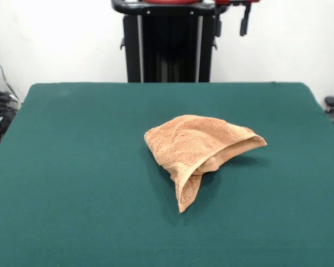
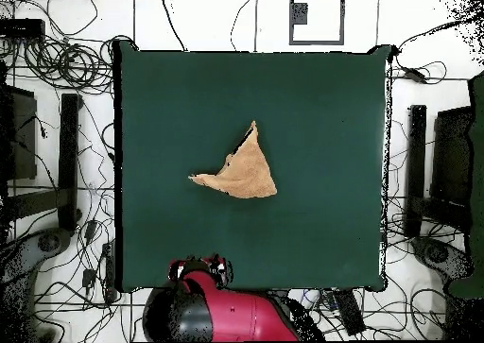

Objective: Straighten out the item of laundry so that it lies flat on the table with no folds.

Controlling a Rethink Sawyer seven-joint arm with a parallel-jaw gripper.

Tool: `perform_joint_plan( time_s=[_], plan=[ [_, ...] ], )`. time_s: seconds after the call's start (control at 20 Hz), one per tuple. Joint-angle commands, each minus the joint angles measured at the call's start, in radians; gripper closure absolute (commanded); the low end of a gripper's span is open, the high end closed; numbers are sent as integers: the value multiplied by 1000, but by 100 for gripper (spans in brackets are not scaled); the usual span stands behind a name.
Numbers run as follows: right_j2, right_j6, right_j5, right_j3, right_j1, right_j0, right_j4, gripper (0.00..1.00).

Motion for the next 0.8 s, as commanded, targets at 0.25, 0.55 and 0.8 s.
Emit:
perform_joint_plan(
  time_s=[0.25, 0.55, 0.8],
  plan=[
    [-33, 115, 112, -7, -91, 62, -66, 0],
    [20, 145, 141, -54, -85, 57, 0, 0],
    [-12, 192, 258, -369, 156, 98, -12, 0]
  ],
)
